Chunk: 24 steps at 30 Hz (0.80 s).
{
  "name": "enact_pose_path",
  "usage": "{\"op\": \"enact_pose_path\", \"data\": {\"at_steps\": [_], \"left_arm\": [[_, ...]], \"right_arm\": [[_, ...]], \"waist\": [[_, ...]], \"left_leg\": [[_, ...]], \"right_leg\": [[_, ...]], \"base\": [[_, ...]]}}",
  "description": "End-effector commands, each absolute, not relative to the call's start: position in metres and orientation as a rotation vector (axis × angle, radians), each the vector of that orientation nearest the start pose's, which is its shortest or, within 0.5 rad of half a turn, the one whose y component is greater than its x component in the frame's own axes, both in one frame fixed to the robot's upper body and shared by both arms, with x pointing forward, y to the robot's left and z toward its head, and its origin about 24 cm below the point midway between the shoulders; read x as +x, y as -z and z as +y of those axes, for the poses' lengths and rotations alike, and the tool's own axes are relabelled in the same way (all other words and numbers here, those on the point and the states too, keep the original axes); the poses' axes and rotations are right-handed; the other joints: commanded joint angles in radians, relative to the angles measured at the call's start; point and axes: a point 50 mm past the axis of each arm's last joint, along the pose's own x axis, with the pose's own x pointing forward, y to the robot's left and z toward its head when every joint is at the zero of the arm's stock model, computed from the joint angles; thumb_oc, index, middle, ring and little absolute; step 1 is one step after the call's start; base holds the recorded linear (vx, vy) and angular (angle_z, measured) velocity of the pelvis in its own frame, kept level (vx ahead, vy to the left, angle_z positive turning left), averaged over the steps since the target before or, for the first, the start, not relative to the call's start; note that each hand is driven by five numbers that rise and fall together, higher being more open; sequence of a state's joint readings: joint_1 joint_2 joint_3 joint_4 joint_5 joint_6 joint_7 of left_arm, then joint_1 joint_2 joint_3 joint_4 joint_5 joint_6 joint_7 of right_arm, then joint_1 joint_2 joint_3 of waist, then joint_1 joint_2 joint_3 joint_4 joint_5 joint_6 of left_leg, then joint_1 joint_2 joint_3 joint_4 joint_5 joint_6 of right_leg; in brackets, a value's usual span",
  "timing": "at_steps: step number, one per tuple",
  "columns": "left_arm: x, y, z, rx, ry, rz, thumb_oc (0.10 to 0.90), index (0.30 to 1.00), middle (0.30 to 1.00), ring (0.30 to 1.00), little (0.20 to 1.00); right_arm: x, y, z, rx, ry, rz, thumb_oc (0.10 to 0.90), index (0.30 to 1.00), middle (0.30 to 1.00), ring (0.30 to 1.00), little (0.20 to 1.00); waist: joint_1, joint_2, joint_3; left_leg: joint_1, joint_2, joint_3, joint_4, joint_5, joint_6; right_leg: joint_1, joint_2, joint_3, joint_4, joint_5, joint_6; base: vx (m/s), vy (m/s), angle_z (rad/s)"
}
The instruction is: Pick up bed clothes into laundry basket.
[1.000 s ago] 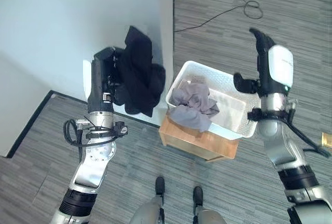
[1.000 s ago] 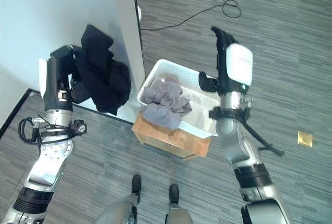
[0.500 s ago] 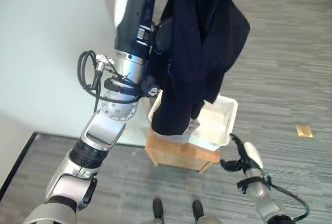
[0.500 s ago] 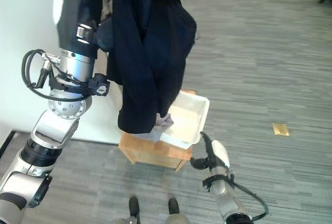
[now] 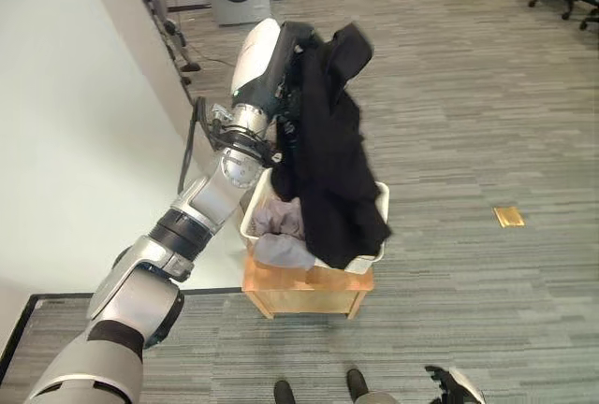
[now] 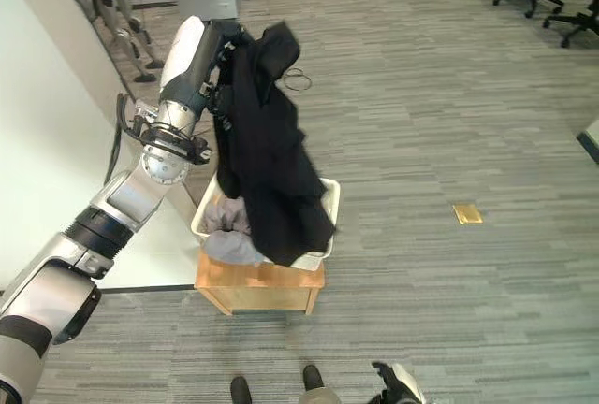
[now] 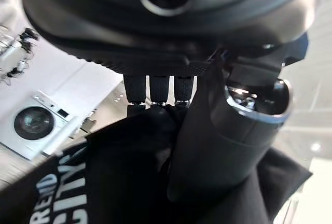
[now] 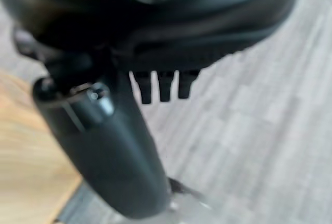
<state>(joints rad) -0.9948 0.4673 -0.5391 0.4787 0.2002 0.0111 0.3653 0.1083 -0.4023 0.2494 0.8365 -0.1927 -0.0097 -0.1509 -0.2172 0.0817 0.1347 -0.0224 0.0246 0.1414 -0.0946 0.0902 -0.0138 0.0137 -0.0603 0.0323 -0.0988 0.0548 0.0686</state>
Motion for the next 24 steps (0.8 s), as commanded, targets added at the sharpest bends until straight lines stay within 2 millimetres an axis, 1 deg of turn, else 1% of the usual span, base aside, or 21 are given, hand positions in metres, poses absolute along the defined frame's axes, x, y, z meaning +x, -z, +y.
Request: {"op": "enact_pose_path", "data": {"at_steps": [1,3,4,5,6,7,9,10,11,12,16,19,20,21,23,24], "left_arm": [[0.369,-0.334,0.100,0.825,-0.220,-0.956,0.400,0.300,0.300,0.300,0.300],[0.374,-0.323,0.100,0.859,-0.211,-0.916,0.400,0.300,0.300,0.300,0.300],[0.376,-0.315,0.095,0.856,-0.191,-0.898,0.400,0.300,0.300,0.300,0.300],[0.376,-0.315,0.095,0.856,-0.191,-0.898,0.400,0.300,0.300,0.300,0.300],[0.378,-0.310,0.093,0.848,-0.182,-0.880,0.400,0.300,0.300,0.300,0.300],[0.380,-0.303,0.089,0.826,-0.159,-0.850,0.400,0.300,0.300,0.300,0.300],[0.380,-0.300,0.087,0.819,-0.149,-0.841,0.400,0.300,0.300,0.300,0.300],[0.381,-0.289,0.082,0.793,-0.124,-0.809,0.400,0.300,0.300,0.300,0.300],[0.381,-0.288,0.082,0.793,-0.123,-0.808,0.400,0.300,0.300,0.300,0.300],[0.381,-0.283,0.079,0.785,-0.107,-0.796,0.400,0.300,0.300,0.300,0.300],[0.382,-0.246,0.067,0.785,-0.033,-0.710,0.400,0.300,0.300,0.300,0.300],[0.384,-0.218,0.057,0.780,0.011,-0.625,0.400,0.300,0.300,0.300,0.300],[0.384,-0.200,0.051,0.799,0.034,-0.579,0.400,0.300,0.300,0.300,0.300],[0.384,-0.200,0.051,0.799,0.034,-0.580,0.400,0.300,0.300,0.300,0.300],[0.385,-0.184,0.046,0.852,0.043,-0.542,0.400,0.300,0.300,0.300,0.300],[0.385,-0.184,0.046,0.852,0.042,-0.543,0.400,0.300,0.300,0.300,0.300]], "right_arm": [[0.157,0.102,-0.273,-0.740,0.038,0.758,0.800,0.900,0.900,0.900,0.900],[0.159,0.103,-0.276,-0.743,0.049,0.772,0.800,0.900,0.900,0.900,0.900],[0.158,0.104,-0.274,-0.740,0.048,0.777,0.800,0.900,0.900,0.900,0.900],[0.158,0.104,-0.274,-0.740,0.048,0.777,0.800,0.900,0.900,0.900,0.900],[0.157,0.106,-0.273,-0.741,0.050,0.783,0.800,0.900,0.900,0.900,0.900],[0.154,0.109,-0.272,-0.744,0.047,0.804,0.800,0.900,0.900,0.900,0.900],[0.152,0.111,-0.271,-0.744,0.047,0.811,0.800,0.900,0.900,0.900,0.900],[0.146,0.115,-0.271,-0.746,0.045,0.842,0.800,0.900,0.900,0.900,0.900],[0.146,0.115,-0.271,-0.746,0.046,0.842,0.800,0.900,0.900,0.900,0.900],[0.144,0.117,-0.271,-0.744,0.048,0.854,0.800,0.900,0.900,0.900,0.900],[0.134,0.124,-0.268,-0.714,0.063,0.902,0.800,0.900,0.900,0.900,0.900],[0.135,0.125,-0.267,-0.713,0.072,0.905,0.800,0.900,0.900,0.900,0.900],[0.137,0.125,-0.265,-0.713,0.073,0.898,0.800,0.900,0.900,0.900,0.900],[0.137,0.125,-0.265,-0.713,0.073,0.898,0.800,0.900,0.900,0.900,0.900],[0.143,0.124,-0.260,-0.712,0.075,0.869,0.800,0.900,0.900,0.900,0.900],[0.144,0.124,-0.260,-0.712,0.075,0.869,0.800,0.900,0.900,0.900,0.900]], "waist": [[0.028,-0.024,-0.016],[0.025,-0.030,-0.020],[0.023,-0.033,-0.021],[0.023,-0.033,-0.022],[0.022,-0.034,-0.022],[0.020,-0.036,-0.021],[0.021,-0.037,-0.019],[0.022,-0.039,-0.017],[0.023,-0.039,-0.018],[0.023,-0.039,-0.017],[0.024,-0.043,-0.006],[0.017,-0.045,0.016],[0.009,-0.046,0.032],[0.010,-0.046,0.031],[-0.001,-0.048,0.054],[-0.001,-0.048,0.053]], "left_leg": [[0.100,0.089,0.042,0.007,-0.120,-0.072],[0.100,0.087,0.044,0.007,-0.122,-0.072],[0.100,0.085,0.045,0.007,-0.124,-0.071],[0.099,0.085,0.045,0.007,-0.124,-0.071],[0.099,0.085,0.046,0.007,-0.125,-0.071],[0.096,0.085,0.047,0.007,-0.126,-0.070],[0.095,0.085,0.048,0.007,-0.126,-0.069],[0.092,0.084,0.052,0.007,-0.127,-0.068],[0.091,0.084,0.052,0.007,-0.127,-0.068],[0.090,0.084,0.053,0.007,-0.128,-0.068],[0.083,0.082,0.048,0.007,-0.128,-0.066],[0.067,0.081,0.046,0.007,-0.123,-0.066],[0.051,0.080,0.050,0.007,-0.119,-0.067],[0.050,0.080,0.050,0.007,-0.119,-0.067],[0.021,0.083,0.061,0.007,-0.112,-0.067],[0.019,0.083,0.061,0.007,-0.112,-0.067]], "right_leg": [[0.040,-0.041,-0.061,0.012,-0.091,0.085],[0.040,-0.039,-0.061,0.012,-0.091,0.085],[0.041,-0.040,-0.062,0.012,-0.091,0.085],[0.040,-0.040,-0.062,0.012,-0.091,0.085],[0.039,-0.041,-0.062,0.012,-0.091,0.085],[0.034,-0.041,-0.059,0.012,-0.089,0.086],[0.030,-0.041,-0.059,0.012,-0.088,0.086],[0.025,-0.042,-0.057,0.012,-0.086,0.086],[0.024,-0.042,-0.057,0.012,-0.086,0.086],[0.023,-0.042,-0.057,0.012,-0.086,0.086],[0.018,-0.042,-0.060,0.012,-0.087,0.083],[0.002,-0.043,-0.058,0.012,-0.083,0.082],[-0.015,-0.044,-0.056,0.012,-0.077,0.083],[-0.016,-0.044,-0.056,0.012,-0.077,0.083],[-0.054,-0.043,-0.050,0.012,-0.066,0.086],[-0.056,-0.043,-0.049,0.012,-0.066,0.086]], "base": [[0.00,0.000,0.00],[0.02,0.002,0.01],[0.03,0.005,0.01],[0.00,0.000,0.00],[0.00,0.000,0.00],[0.00,0.000,0.00],[0.00,0.000,0.00],[0.00,0.000,0.00],[0.00,0.000,0.00],[0.00,0.000,0.00],[0.00,0.000,0.00],[-0.04,-0.008,-0.02],[-0.06,-0.012,-0.01],[-0.07,-0.011,-0.01],[-0.08,-0.013,-0.03],[-0.06,-0.011,-0.06]]}}
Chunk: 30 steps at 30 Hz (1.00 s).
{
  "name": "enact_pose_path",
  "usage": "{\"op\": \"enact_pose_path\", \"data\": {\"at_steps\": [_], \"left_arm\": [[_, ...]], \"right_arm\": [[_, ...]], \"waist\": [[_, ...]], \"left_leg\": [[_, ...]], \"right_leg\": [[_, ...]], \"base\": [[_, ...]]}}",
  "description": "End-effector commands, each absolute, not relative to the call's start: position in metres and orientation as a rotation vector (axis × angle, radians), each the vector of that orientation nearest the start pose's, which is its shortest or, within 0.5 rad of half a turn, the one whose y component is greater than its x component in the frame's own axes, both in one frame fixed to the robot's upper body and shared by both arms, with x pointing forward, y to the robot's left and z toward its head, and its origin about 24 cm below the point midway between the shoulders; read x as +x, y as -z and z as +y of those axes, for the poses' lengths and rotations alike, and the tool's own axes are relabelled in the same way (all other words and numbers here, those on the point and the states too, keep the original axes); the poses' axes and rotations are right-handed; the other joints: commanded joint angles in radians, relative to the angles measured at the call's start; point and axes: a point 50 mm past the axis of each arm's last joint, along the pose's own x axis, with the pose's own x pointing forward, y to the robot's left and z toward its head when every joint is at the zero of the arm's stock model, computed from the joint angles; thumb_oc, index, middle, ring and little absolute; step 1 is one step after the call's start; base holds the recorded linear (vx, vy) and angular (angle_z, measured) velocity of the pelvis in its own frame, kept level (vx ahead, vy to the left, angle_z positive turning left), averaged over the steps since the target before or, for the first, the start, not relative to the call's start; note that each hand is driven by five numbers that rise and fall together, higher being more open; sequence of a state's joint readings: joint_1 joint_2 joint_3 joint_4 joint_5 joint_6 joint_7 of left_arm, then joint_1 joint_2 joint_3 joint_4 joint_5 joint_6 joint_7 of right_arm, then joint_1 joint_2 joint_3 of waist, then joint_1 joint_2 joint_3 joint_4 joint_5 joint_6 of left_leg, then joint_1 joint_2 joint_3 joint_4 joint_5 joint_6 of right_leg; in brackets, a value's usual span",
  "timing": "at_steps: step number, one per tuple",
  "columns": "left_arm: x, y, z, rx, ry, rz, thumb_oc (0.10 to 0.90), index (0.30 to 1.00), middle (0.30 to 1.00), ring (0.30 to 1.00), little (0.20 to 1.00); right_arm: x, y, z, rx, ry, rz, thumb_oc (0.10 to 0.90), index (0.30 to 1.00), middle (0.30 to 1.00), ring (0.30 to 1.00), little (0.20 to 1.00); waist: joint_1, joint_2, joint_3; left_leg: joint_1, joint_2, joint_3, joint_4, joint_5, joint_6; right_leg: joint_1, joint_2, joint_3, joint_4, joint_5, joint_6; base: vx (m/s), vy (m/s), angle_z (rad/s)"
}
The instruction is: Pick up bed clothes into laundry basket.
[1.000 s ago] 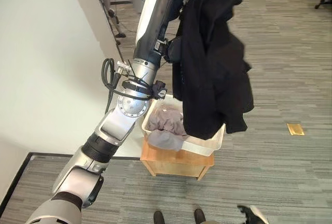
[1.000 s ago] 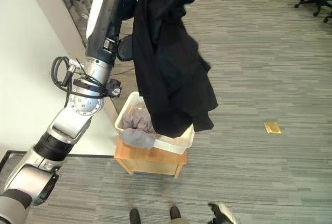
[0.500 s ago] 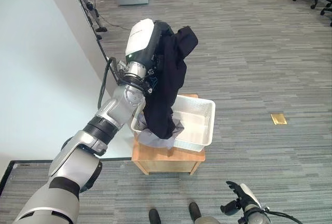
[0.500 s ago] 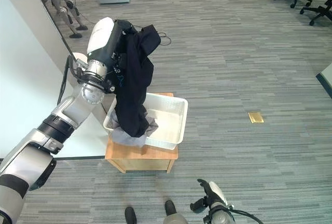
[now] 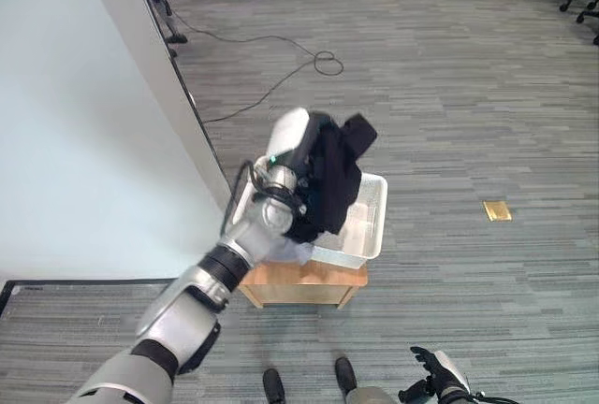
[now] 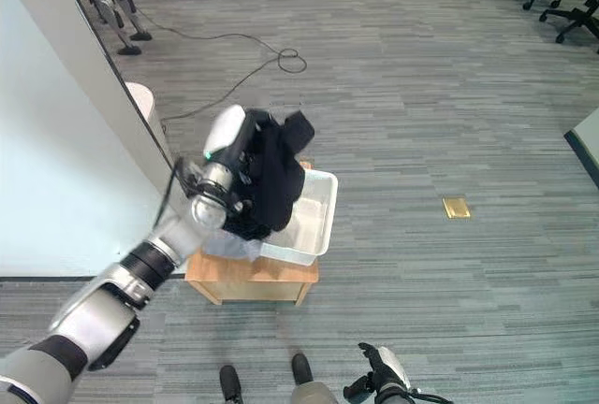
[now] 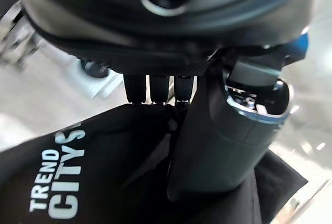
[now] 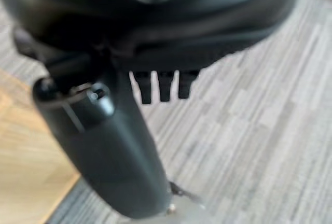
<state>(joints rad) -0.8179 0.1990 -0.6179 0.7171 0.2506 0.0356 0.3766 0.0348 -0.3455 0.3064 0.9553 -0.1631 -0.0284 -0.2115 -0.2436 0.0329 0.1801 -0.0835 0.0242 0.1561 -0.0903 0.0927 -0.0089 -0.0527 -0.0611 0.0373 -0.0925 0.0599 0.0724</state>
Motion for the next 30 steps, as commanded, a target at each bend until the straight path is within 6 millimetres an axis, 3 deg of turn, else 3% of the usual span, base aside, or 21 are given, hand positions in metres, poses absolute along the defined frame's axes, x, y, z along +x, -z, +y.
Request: {"op": "enact_pose_path", "data": {"at_steps": [1,5,9,14,15,19,20,21,22,26,29,30], "left_arm": [[0.385,-0.179,0.046,0.867,0.043,-0.534,0.400,0.300,0.300,0.300,0.300],[0.388,-0.168,0.046,0.939,0.037,-0.503,0.400,0.300,0.300,0.300,0.300],[0.395,-0.174,0.051,1.024,0.001,-0.505,0.400,0.300,0.300,0.300,0.300],[0.404,-0.203,0.057,1.085,-0.073,-0.562,0.400,0.300,0.300,0.300,0.300],[0.407,-0.217,0.062,1.120,-0.111,-0.589,0.400,0.300,0.300,0.300,0.300],[0.413,-0.234,0.075,1.205,-0.165,-0.607,0.400,0.300,0.300,0.300,0.300],[0.414,-0.241,0.078,1.225,-0.182,-0.613,0.444,0.366,0.366,0.366,0.366],[0.415,-0.247,0.082,1.248,-0.203,-0.616,0.645,0.667,0.667,0.667,0.667],[0.417,-0.250,0.088,1.276,-0.224,-0.606,0.800,0.900,0.900,0.900,0.900],[0.421,-0.266,0.109,1.405,-0.300,-0.595,0.800,0.900,0.900,0.900,0.900],[0.422,-0.264,0.111,1.420,-0.290,-0.577,0.800,0.900,0.900,0.900,0.900],[0.422,-0.254,0.113,1.427,-0.282,-0.558,0.800,0.900,0.900,0.900,0.900]], "right_arm": [[0.146,0.123,-0.258,-0.707,0.074,0.857,0.800,0.900,0.900,0.900,0.900],[0.155,0.121,-0.246,-0.681,0.067,0.807,0.800,0.900,0.900,0.900,0.900],[0.160,0.119,-0.238,-0.657,0.064,0.775,0.800,0.900,0.900,0.900,0.900],[0.157,0.122,-0.231,-0.647,0.044,0.772,0.800,0.900,0.900,0.900,0.900],[0.159,0.122,-0.229,-0.641,0.042,0.765,0.800,0.900,0.900,0.900,0.900],[0.165,0.119,-0.225,-0.628,0.043,0.742,0.800,0.900,0.900,0.900,0.900],[0.169,0.118,-0.222,-0.620,0.040,0.729,0.800,0.900,0.900,0.900,0.900],[0.170,0.117,-0.220,-0.615,0.036,0.720,0.800,0.900,0.900,0.900,0.900],[0.175,0.115,-0.220,-0.611,0.040,0.705,0.800,0.900,0.900,0.900,0.900],[0.180,0.112,-0.221,-0.586,0.055,0.685,0.800,0.900,0.900,0.900,0.900],[0.179,0.113,-0.223,-0.576,0.064,0.692,0.800,0.900,0.900,0.900,0.900],[0.176,0.116,-0.222,-0.576,0.062,0.703,0.800,0.900,0.900,0.900,0.900]], "waist": [[0.023,0.001,0.012],[0.013,-0.005,0.026],[0.002,-0.012,0.040],[-0.006,-0.022,0.046],[-0.009,-0.027,0.048],[-0.011,-0.034,0.052],[-0.010,-0.037,0.053],[-0.011,-0.038,0.054],[-0.012,-0.040,0.059],[-0.009,-0.038,0.070],[-0.006,-0.034,0.071],[0.004,-0.029,0.072]], "left_leg": [[0.071,0.083,0.052,0.003,-0.113,-0.072],[0.039,0.085,0.073,0.003,-0.107,-0.074],[0.010,0.086,0.088,0.003,-0.103,-0.074],[-0.026,0.086,0.097,0.003,-0.097,-0.076],[-0.037,0.087,0.100,0.003,-0.095,-0.076],[-0.057,0.089,0.106,0.003,-0.089,-0.076],[-0.065,0.090,0.110,0.003,-0.087,-0.076],[-0.069,0.092,0.112,0.003,-0.087,-0.077],[-0.070,0.093,0.112,0.003,-0.090,-0.077],[-0.075,0.092,0.107,0.003,-0.091,-0.076],[-0.069,0.090,0.097,0.003,-0.094,-0.075],[-0.067,0.088,0.089,0.003,-0.093,-0.074]], "right_leg": [[-0.002,-0.041,-0.050,0.005,-0.067,0.082],[-0.050,-0.039,-0.034,0.005,-0.051,0.085],[-0.092,-0.039,-0.024,0.005,-0.039,0.090],[-0.137,-0.037,-0.018,0.005,-0.025,0.094],[-0.151,-0.034,-0.011,0.005,-0.021,0.095],[-0.178,-0.030,-0.003,0.005,-0.013,0.099],[-0.188,-0.030,0.001,0.005,-0.009,0.100],[-0.195,-0.029,0.002,0.005,-0.006,0.101],[-0.198,-0.028,0.004,0.005,-0.007,0.103],[-0.202,-0.028,0.004,0.005,-0.007,0.104],[-0.193,-0.030,-0.003,0.005,-0.011,0.103],[-0.187,-0.030,-0.008,0.005,-0.014,0.102]], "base": [[-0.04,-0.003,-0.06],[-0.03,-0.011,-0.19],[-0.01,0.001,-0.20],[0.01,-0.006,-0.03],[0.02,-0.013,-0.12],[0.01,-0.008,-0.15],[0.02,-0.011,-0.09],[0.03,-0.003,-0.06],[0.02,0.004,-0.07],[0.00,0.010,-0.17],[0.01,0.007,0.03],[0.00,0.005,0.09]]}}
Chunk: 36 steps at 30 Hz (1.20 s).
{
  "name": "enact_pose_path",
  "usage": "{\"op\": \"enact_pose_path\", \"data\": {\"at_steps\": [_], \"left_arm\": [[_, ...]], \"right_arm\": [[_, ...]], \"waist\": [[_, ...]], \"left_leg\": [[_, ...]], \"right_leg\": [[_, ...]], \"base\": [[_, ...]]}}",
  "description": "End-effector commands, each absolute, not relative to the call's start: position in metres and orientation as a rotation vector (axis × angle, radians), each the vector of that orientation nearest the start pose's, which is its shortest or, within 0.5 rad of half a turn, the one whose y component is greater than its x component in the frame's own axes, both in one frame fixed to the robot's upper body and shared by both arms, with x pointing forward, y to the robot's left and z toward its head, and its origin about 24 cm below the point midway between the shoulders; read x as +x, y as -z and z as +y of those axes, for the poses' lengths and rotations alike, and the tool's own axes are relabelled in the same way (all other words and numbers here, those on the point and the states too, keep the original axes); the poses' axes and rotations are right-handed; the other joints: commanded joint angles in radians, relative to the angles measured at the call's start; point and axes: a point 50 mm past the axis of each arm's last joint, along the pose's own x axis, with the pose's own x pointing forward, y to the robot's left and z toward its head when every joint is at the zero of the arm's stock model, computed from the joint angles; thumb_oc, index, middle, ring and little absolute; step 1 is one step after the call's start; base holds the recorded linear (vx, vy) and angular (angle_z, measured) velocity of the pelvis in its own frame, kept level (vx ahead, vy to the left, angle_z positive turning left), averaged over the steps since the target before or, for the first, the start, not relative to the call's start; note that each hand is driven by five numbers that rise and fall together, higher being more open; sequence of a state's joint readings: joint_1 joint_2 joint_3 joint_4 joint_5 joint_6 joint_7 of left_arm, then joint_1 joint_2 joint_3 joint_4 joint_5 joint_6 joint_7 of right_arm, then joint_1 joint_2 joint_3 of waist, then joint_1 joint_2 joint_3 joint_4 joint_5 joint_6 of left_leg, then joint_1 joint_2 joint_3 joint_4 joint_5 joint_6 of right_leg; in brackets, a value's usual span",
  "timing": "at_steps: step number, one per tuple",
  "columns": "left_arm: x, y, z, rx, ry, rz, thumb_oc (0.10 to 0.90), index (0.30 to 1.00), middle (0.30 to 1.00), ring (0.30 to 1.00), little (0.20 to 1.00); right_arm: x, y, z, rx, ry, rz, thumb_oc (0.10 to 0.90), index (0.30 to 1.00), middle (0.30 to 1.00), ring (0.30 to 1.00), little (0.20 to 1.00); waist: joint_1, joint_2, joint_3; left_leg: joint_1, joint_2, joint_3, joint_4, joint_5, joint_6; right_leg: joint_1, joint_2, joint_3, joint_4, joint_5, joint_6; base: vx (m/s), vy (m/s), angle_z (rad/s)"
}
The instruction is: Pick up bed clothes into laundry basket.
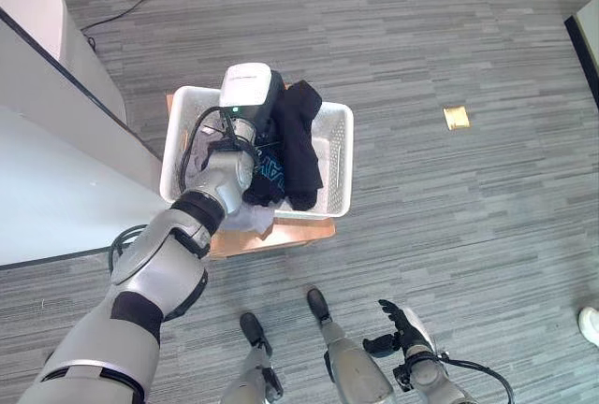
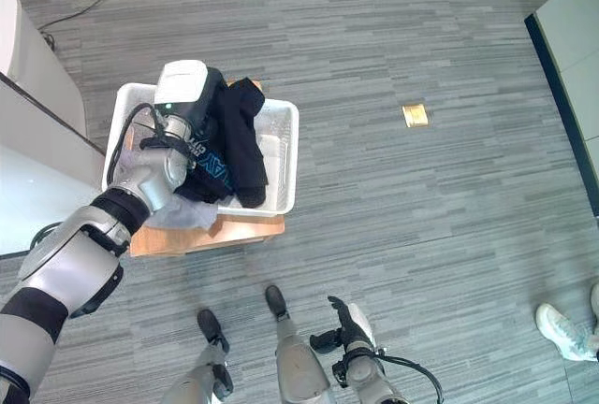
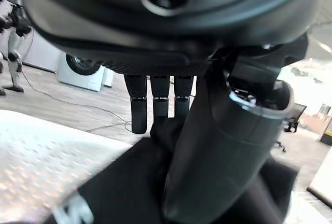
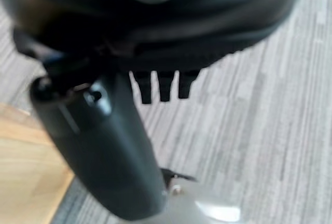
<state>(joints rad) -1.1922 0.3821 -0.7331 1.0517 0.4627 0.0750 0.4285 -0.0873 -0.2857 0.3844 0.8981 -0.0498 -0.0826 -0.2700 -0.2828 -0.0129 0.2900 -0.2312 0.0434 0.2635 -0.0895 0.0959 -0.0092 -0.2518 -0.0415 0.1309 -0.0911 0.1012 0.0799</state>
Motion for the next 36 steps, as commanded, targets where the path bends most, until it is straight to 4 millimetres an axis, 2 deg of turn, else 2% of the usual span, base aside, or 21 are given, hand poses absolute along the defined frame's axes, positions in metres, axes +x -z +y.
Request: {"op": "enact_pose_path", "data": {"at_steps": [1,3,5,11,12,13,15,17,18,19,21,24,25,26,27,28,30,31,34,35,36], "left_arm": [[0.422,-0.241,0.109,1.434,-0.254,-0.528,0.800,0.900,0.900,0.900,0.900],[0.420,-0.224,0.095,1.413,-0.185,-0.504,0.800,0.900,0.900,0.900,0.900],[0.420,-0.221,0.090,1.395,-0.159,-0.500,0.800,0.900,0.900,0.900,0.900],[0.412,-0.242,0.065,1.432,0.004,-0.640,0.800,0.900,0.900,0.900,0.900],[0.397,-0.262,0.051,1.313,0.067,-0.788,0.800,0.900,0.900,0.900,0.900],[0.397,-0.263,0.052,1.313,0.066,-0.788,0.800,0.900,0.900,0.900,0.900],[0.369,-0.279,0.043,1.133,0.159,-0.951,0.800,0.900,0.900,0.900,0.900],[0.360,-0.280,0.040,1.087,0.189,-0.986,0.800,0.900,0.900,0.900,0.900],[0.340,-0.281,0.037,0.983,0.256,-1.062,0.800,0.900,0.900,0.900,0.900],[0.339,-0.281,0.038,0.983,0.256,-1.060,0.800,0.900,0.900,0.900,0.900],[0.318,-0.282,0.037,0.850,0.313,-1.128,0.800,0.900,0.900,0.900,0.900],[0.306,-0.283,0.046,0.737,0.304,-1.149,0.800,0.900,0.900,0.900,0.900],[0.295,-0.273,0.059,0.574,0.319,-1.120,0.800,0.900,0.900,0.900,0.900],[0.294,-0.273,0.061,0.572,0.319,-1.116,0.800,0.900,0.900,0.900,0.900],[0.287,-0.261,0.069,0.450,0.367,-1.057,0.800,0.900,0.900,0.900,0.900],[0.287,-0.260,0.069,0.449,0.368,-1.054,0.800,0.900,0.900,0.900,0.900],[0.284,-0.234,0.088,0.338,0.357,-0.934,0.800,0.900,0.900,0.900,0.900],[0.284,-0.234,0.088,0.338,0.356,-0.932,0.800,0.900,0.900,0.900,0.900],[0.282,-0.191,0.116,0.275,0.314,-0.731,0.800,0.900,0.900,0.900,0.900],[0.279,-0.163,0.129,0.200,0.292,-0.597,0.800,0.900,0.900,0.900,0.900],[0.278,-0.163,0.130,0.200,0.292,-0.595,0.800,0.900,0.900,0.900,0.900]], "right_arm": [[0.166,0.124,-0.223,-0.589,0.046,0.759,0.800,0.900,0.900,0.900,0.900],[0.161,0.128,-0.222,-0.603,0.030,0.793,0.800,0.900,0.900,0.900,0.900],[0.159,0.131,-0.220,-0.611,0.011,0.807,0.800,0.900,0.900,0.900,0.900],[0.158,0.132,-0.232,-0.647,0.012,0.858,0.800,0.900,0.900,0.900,0.900],[0.158,0.132,-0.230,-0.656,0.000,0.862,0.800,0.900,0.900,0.900,0.900],[0.158,0.132,-0.229,-0.656,-0.001,0.861,0.800,0.900,0.900,0.900,0.900],[0.152,0.135,-0.226,-0.673,-0.032,0.876,0.800,0.900,0.900,0.900,0.900],[0.152,0.135,-0.225,-0.679,-0.042,0.873,0.800,0.900,0.900,0.900,0.900],[0.153,0.135,-0.221,-0.682,-0.052,0.869,0.800,0.900,0.900,0.900,0.900],[0.152,0.136,-0.221,-0.684,-0.054,0.870,0.800,0.900,0.900,0.900,0.900],[0.155,0.135,-0.216,-0.687,-0.072,0.856,0.800,0.900,0.900,0.900,0.900],[0.160,0.132,-0.213,-0.705,-0.088,0.827,0.800,0.900,0.900,0.900,0.900],[0.170,0.126,-0.210,-0.717,-0.091,0.777,0.800,0.900,0.900,0.900,0.900],[0.169,0.127,-0.210,-0.720,-0.093,0.779,0.800,0.900,0.900,0.900,0.900],[0.180,0.120,-0.206,-0.711,-0.085,0.736,0.800,0.900,0.900,0.900,0.900],[0.179,0.121,-0.207,-0.712,-0.087,0.737,0.800,0.900,0.900,0.900,0.900],[0.201,0.107,-0.196,-0.694,-0.086,0.644,0.800,0.900,0.900,0.900,0.900],[0.200,0.108,-0.196,-0.695,-0.087,0.646,0.800,0.900,0.900,0.900,0.900],[0.220,0.091,-0.182,-0.700,-0.125,0.533,0.800,0.900,0.900,0.900,0.900],[0.229,0.084,-0.177,-0.702,-0.136,0.489,0.800,0.900,0.900,0.900,0.900],[0.228,0.084,-0.177,-0.703,-0.138,0.490,0.800,0.900,0.900,0.900,0.900]], "waist": [[0.052,0.022,-0.043],[0.060,0.026,-0.046],[0.063,0.028,-0.048],[0.084,0.040,-0.082],[0.101,0.045,-0.094],[0.099,0.044,-0.095],[0.130,0.048,-0.123],[0.136,0.047,-0.127],[0.161,0.048,-0.139],[0.159,0.048,-0.139],[0.193,0.046,-0.157],[0.215,0.046,-0.166],[0.251,0.043,-0.172],[0.247,0.044,-0.173],[0.281,0.043,-0.182],[0.278,0.044,-0.182],[0.333,0.040,-0.193],[0.330,0.041,-0.194],[0.386,0.031,-0.204],[0.418,0.025,-0.212],[0.416,0.025,-0.213]], "left_leg": [[0.078,0.066,-0.027,0.002,-0.091,-0.073],[0.087,0.063,-0.033,0.002,-0.092,-0.073],[0.091,0.063,-0.037,0.002,-0.093,-0.074],[0.128,0.064,-0.054,0.002,-0.099,-0.077],[0.150,0.064,-0.064,0.002,-0.106,-0.077],[0.146,0.064,-0.064,0.002,-0.102,-0.077],[0.165,0.060,-0.080,0.002,-0.106,-0.076],[0.172,0.059,-0.088,0.002,-0.108,-0.075],[0.181,0.057,-0.105,0.002,-0.109,-0.075],[0.182,0.057,-0.106,0.002,-0.109,-0.075],[0.193,0.051,-0.133,0.002,-0.109,-0.075],[0.198,0.047,-0.155,0.002,-0.107,-0.075],[0.201,0.042,-0.184,0.002,-0.103,-0.076],[0.202,0.041,-0.186,0.002,-0.103,-0.077],[0.205,0.037,-0.208,0.002,-0.100,-0.079],[0.205,0.037,-0.210,0.002,-0.100,-0.079],[0.209,0.032,-0.249,0.002,-0.092,-0.082],[0.210,0.032,-0.251,0.002,-0.092,-0.083],[0.217,0.032,-0.289,0.002,-0.084,-0.085],[0.218,0.033,-0.307,0.002,-0.079,-0.085],[0.218,0.033,-0.308,0.002,-0.079,-0.085]], "right_leg": [[0.015,-0.052,-0.109,0.004,-0.057,0.092],[0.031,-0.056,-0.121,0.004,-0.062,0.091],[0.040,-0.058,-0.128,0.004,-0.066,0.091],[0.094,-0.063,-0.156,0.004,-0.080,0.094],[0.123,-0.066,-0.170,0.004,-0.089,0.095],[0.119,-0.066,-0.170,0.004,-0.086,0.094],[0.152,-0.072,-0.189,0.004,-0.094,0.096],[0.164,-0.073,-0.196,0.004,-0.098,0.096],[0.188,-0.078,-0.216,0.004,-0.104,0.095],[0.190,-0.078,-0.217,0.004,-0.105,0.095],[0.223,-0.084,-0.249,0.004,-0.116,0.093],[0.244,-0.087,-0.275,0.004,-0.122,0.092],[0.266,-0.089,-0.299,0.004,-0.128,0.088],[0.268,-0.090,-0.301,0.004,-0.129,0.088],[0.290,-0.090,-0.328,0.004,-0.137,0.085],[0.292,-0.090,-0.330,0.004,-0.137,0.085],[0.322,-0.090,-0.370,0.004,-0.150,0.076],[0.324,-0.090,-0.372,0.004,-0.151,0.076],[0.355,-0.082,-0.409,0.004,-0.164,0.066],[0.368,-0.076,-0.426,0.004,-0.171,0.061],[0.369,-0.076,-0.426,0.004,-0.172,0.061]], "base": [[-0.01,0.005,0.12],[-0.01,0.005,0.19],[0.00,-0.004,0.25],[0.02,0.010,0.22],[0.02,-0.001,0.21],[0.05,0.009,0.24],[0.05,0.003,0.19],[0.03,0.000,0.26],[0.02,0.005,0.34],[0.03,0.003,0.37],[0.03,-0.001,0.34],[0.00,-0.006,0.26],[0.00,-0.018,0.34],[0.00,-0.026,0.39],[0.01,-0.013,0.29],[-0.01,-0.033,0.47],[-0.02,-0.029,0.65],[-0.01,-0.019,0.64],[-0.02,-0.036,0.40],[-0.01,-0.043,0.25],[-0.02,-0.030,0.34]]}}
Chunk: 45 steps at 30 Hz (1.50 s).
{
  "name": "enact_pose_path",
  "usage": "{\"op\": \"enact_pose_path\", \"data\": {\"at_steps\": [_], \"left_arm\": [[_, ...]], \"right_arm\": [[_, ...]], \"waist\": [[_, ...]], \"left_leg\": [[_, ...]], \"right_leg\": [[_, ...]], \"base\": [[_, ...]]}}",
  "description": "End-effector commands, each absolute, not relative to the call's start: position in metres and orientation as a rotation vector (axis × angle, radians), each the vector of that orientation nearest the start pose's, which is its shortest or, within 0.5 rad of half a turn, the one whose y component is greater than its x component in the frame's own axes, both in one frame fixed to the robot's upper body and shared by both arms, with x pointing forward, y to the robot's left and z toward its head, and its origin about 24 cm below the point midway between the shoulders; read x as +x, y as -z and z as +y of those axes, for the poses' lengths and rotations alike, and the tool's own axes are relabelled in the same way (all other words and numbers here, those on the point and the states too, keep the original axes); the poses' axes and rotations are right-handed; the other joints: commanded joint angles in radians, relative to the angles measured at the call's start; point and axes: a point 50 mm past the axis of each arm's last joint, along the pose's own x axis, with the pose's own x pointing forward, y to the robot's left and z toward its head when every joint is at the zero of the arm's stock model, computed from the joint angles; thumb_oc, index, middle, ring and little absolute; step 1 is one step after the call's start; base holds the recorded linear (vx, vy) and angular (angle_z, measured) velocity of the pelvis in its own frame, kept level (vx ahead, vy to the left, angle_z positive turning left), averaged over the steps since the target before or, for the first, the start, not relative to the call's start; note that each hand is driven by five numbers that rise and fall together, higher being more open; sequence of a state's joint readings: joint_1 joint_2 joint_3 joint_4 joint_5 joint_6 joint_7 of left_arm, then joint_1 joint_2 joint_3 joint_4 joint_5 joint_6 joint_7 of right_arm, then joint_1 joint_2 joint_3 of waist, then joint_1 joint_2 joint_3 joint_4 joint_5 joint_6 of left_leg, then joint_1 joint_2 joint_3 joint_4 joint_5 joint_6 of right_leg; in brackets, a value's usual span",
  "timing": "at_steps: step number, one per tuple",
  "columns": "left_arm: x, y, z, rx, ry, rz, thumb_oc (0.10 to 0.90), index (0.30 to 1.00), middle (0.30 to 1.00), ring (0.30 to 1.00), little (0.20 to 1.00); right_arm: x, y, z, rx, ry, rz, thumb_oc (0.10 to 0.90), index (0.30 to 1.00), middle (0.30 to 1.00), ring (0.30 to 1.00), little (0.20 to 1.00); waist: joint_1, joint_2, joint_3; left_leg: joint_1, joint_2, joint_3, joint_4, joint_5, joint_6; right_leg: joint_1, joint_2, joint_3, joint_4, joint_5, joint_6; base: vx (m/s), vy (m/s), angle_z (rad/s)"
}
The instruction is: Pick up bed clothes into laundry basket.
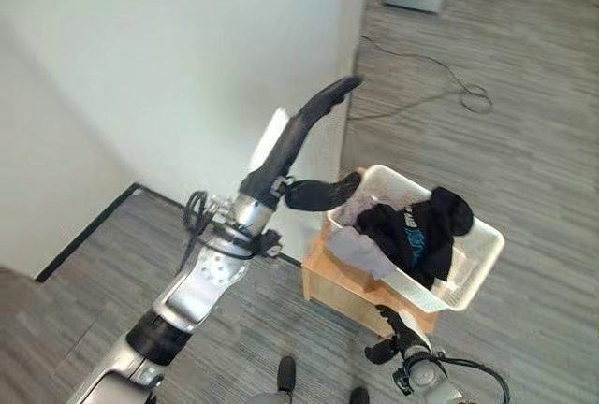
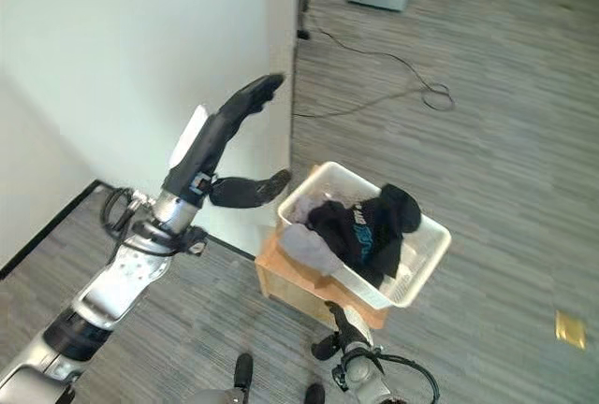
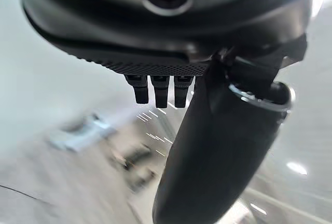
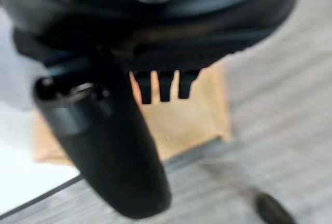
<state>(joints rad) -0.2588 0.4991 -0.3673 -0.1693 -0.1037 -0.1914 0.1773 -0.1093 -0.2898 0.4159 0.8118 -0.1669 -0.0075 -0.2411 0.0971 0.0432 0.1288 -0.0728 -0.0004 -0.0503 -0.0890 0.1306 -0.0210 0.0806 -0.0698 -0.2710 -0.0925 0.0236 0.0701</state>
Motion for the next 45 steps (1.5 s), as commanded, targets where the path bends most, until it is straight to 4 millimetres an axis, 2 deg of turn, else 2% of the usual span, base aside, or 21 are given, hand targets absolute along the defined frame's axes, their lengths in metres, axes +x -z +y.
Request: {"op": "enact_pose_path", "data": {"at_steps": [1,2,3,7,8,10,11,14,16,17,18,20,21,22,23,24,25,28,34,41,45], "left_arm": [[0.274,-0.146,0.139,0.163,0.270,-0.517,0.800,0.900,0.900,0.900,0.900],[0.267,-0.121,0.158,0.153,0.184,-0.409,0.800,0.900,0.900,0.900,0.900],[0.267,-0.121,0.158,0.153,0.184,-0.409,0.800,0.900,0.900,0.900,0.900],[0.251,-0.072,0.190,0.060,-0.018,-0.199,0.800,0.900,0.900,0.900,0.900],[0.251,-0.072,0.190,0.059,-0.018,-0.199,0.800,0.900,0.900,0.900,0.900],[0.246,-0.061,0.198,0.131,-0.065,-0.159,0.800,0.900,0.900,0.900,0.900],[0.246,-0.061,0.198,0.132,-0.064,-0.159,0.800,0.900,0.900,0.900,0.900],[0.240,-0.053,0.203,0.152,-0.059,-0.120,0.800,0.900,0.900,0.900,0.900],[0.241,-0.051,0.200,0.132,-0.047,-0.114,0.800,0.900,0.900,0.900,0.900],[0.243,-0.051,0.197,0.120,-0.039,-0.117,0.800,0.900,0.900,0.900,0.900],[0.247,-0.049,0.194,0.111,-0.035,-0.111,0.800,0.900,0.900,0.900,0.900],[0.251,-0.047,0.191,0.106,-0.025,-0.100,0.800,0.900,0.900,0.900,0.900],[0.251,-0.047,0.191,0.102,-0.022,-0.099,0.800,0.900,0.900,0.900,0.900],[0.251,-0.045,0.192,0.103,-0.017,-0.089,0.800,0.900,0.900,0.900,0.900],[0.251,-0.045,0.192,0.103,-0.017,-0.089,0.800,0.900,0.900,0.900,0.900],[0.253,-0.046,0.191,0.098,-0.017,-0.092,0.800,0.900,0.900,0.900,0.900],[0.255,-0.048,0.190,0.093,-0.018,-0.101,0.800,0.900,0.900,0.900,0.900],[0.258,-0.052,0.184,0.080,-0.009,-0.119,0.800,0.900,0.900,0.900,0.900],[0.257,-0.054,0.178,0.087,0.008,-0.129,0.800,0.900,0.900,0.900,0.900],[0.262,-0.062,0.169,0.092,0.009,-0.178,0.800,0.900,0.900,0.900,0.900],[0.266,-0.068,0.157,0.091,0.041,-0.210,0.800,0.900,0.900,0.900,0.900]], "right_arm": [[0.234,0.079,-0.172,-0.706,-0.151,0.460,0.800,0.900,0.900,0.900,0.900],[0.241,0.071,-0.168,-0.704,-0.162,0.411,0.800,0.900,0.900,0.900,0.900],[0.241,0.071,-0.168,-0.704,-0.162,0.411,0.800,0.900,0.900,0.900,0.900],[0.257,0.047,-0.163,-0.692,-0.149,0.288,0.800,0.900,0.900,0.900,0.900],[0.258,0.047,-0.164,-0.692,-0.149,0.288,0.800,0.900,0.900,0.900,0.900],[0.264,0.034,-0.164,-0.675,-0.122,0.220,0.800,0.900,0.900,0.900,0.900],[0.264,0.034,-0.164,-0.675,-0.122,0.220,0.800,0.900,0.900,0.900,0.900],[0.268,0.021,-0.165,-0.679,-0.095,0.154,0.800,0.900,0.900,0.900,0.900],[0.270,0.012,-0.174,-0.683,-0.048,0.117,0.800,0.900,0.900,0.900,0.900],[0.271,0.006,-0.178,-0.685,-0.018,0.094,0.800,0.900,0.900,0.900,0.900],[0.272,0.002,-0.181,-0.690,0.001,0.073,0.800,0.900,0.900,0.900,0.900],[0.276,-0.008,-0.183,-0.690,0.029,0.029,0.800,0.900,0.900,0.900,0.900],[0.276,-0.011,-0.184,-0.685,0.039,0.011,0.800,0.900,0.900,0.900,0.900],[0.278,-0.021,-0.186,-0.675,0.072,-0.035,0.800,0.900,0.900,0.900,0.900],[0.278,-0.021,-0.186,-0.674,0.073,-0.035,0.800,0.900,0.900,0.900,0.900],[0.282,-0.033,-0.189,-0.658,0.119,-0.085,0.800,0.900,0.900,0.900,0.900],[0.282,-0.038,-0.190,-0.650,0.136,-0.103,0.800,0.900,0.900,0.900,0.900],[0.283,-0.044,-0.192,-0.653,0.165,-0.131,0.800,0.900,0.900,0.900,0.900],[0.284,-0.049,-0.175,-0.679,0.133,-0.180,0.800,0.900,0.900,0.900,0.900],[0.283,-0.053,-0.173,-0.693,0.161,-0.203,0.800,0.900,0.900,0.900,0.900],[0.282,-0.056,-0.176,-0.729,0.184,-0.216,0.800,0.900,0.900,0.900,0.900]], "waist": [[0.054,-0.034,-0.055],[0.089,-0.044,-0.060],[0.087,-0.044,-0.061],[0.156,-0.064,-0.076],[0.154,-0.063,-0.076],[0.188,-0.070,-0.084],[0.187,-0.069,-0.084],[0.210,-0.062,-0.084],[0.220,-0.052,-0.059],[0.215,-0.049,-0.043],[0.198,-0.048,-0.025],[0.153,-0.056,-0.008],[0.138,-0.058,0.000],[0.117,-0.063,0.005],[0.116,-0.063,0.006],[0.101,-0.066,0.003],[0.096,-0.063,-0.001],[0.103,-0.059,0.004],[0.136,-0.051,0.003],[0.161,-0.027,0.000],[0.148,-0.012,-0.003]], "left_leg": [[0.064,0.077,-0.005,0.002,-0.111,-0.074],[0.069,0.081,-0.027,0.002,-0.108,-0.077],[0.066,0.080,-0.028,0.002,-0.104,-0.076],[0.065,0.088,-0.086,0.002,-0.083,-0.087],[0.062,0.087,-0.088,0.002,-0.079,-0.086],[0.055,0.091,-0.117,0.002,-0.062,-0.091],[0.055,0.091,-0.119,0.002,-0.061,-0.091],[0.047,0.088,-0.139,0.002,-0.046,-0.097],[0.025,0.086,-0.137,0.012,-0.024,-0.110],[0.000,0.088,-0.091,0.037,-0.019,-0.108],[-0.032,0.097,0.017,0.083,-0.028,-0.086],[-0.042,0.151,0.255,0.147,-0.067,-0.059],[-0.045,0.170,0.336,0.183,-0.079,-0.048],[-0.038,0.200,0.456,0.252,-0.120,-0.032],[-0.039,0.200,0.455,0.257,-0.124,-0.031],[-0.012,0.228,0.535,0.284,-0.152,-0.024],[-0.004,0.232,0.546,0.293,-0.167,-0.025],[-0.032,0.217,0.516,0.316,-0.167,-0.027],[-0.009,0.176,0.470,0.247,-0.169,-0.012],[0.010,0.093,0.378,0.159,-0.163,0.017],[0.033,0.053,0.330,0.125,-0.177,0.037]], "right_leg": [[0.047,-0.043,-0.033,0.005,-0.101,0.066],[0.063,-0.034,-0.046,0.005,-0.114,0.056],[0.060,-0.035,-0.047,0.005,-0.111,0.056],[0.094,-0.009,-0.087,0.005,-0.139,0.031],[0.091,-0.010,-0.088,0.005,-0.136,0.032],[0.101,0.003,-0.105,0.005,-0.146,0.021],[0.102,0.003,-0.107,0.005,-0.147,0.020],[0.112,0.012,-0.126,0.005,-0.154,0.013],[0.127,0.011,-0.165,0.005,-0.158,0.006],[0.135,0.005,-0.200,0.005,-0.158,0.004],[0.139,-0.003,-0.230,0.006,-0.160,0.001],[0.138,-0.005,-0.260,0.009,-0.168,-0.004],[0.132,-0.008,-0.281,0.009,-0.164,-0.007],[0.123,-0.021,-0.333,0.024,-0.155,-0.018],[0.123,-0.022,-0.335,0.026,-0.157,-0.017],[0.112,-0.039,-0.395,0.047,-0.154,-0.028],[0.110,-0.046,-0.421,0.055,-0.155,-0.028],[0.122,-0.047,-0.458,0.064,-0.158,-0.026],[0.148,-0.070,-0.503,0.115,-0.156,-0.002],[0.140,-0.156,-0.558,0.251,-0.169,0.043],[0.137,-0.202,-0.575,0.336,-0.166,0.070]], "base": [[-0.02,-0.053,0.46],[-0.03,-0.048,0.46],[-0.04,-0.060,0.38],[-0.05,-0.062,0.37],[-0.04,-0.039,0.49],[-0.06,-0.045,0.30],[-0.09,-0.045,0.20],[-0.08,-0.013,0.31],[-0.14,0.003,0.19],[-0.25,0.026,0.43],[-0.22,-0.015,0.89],[-0.22,-0.033,1.78],[-0.28,-0.010,2.27],[-0.18,-0.004,1.67],[-0.16,0.012,1.08],[-0.05,0.033,1.11],[-0.02,0.034,1.23],[0.06,0.019,1.48],[0.11,0.068,0.55],[0.13,0.107,0.32],[0.12,0.091,0.39]]}}
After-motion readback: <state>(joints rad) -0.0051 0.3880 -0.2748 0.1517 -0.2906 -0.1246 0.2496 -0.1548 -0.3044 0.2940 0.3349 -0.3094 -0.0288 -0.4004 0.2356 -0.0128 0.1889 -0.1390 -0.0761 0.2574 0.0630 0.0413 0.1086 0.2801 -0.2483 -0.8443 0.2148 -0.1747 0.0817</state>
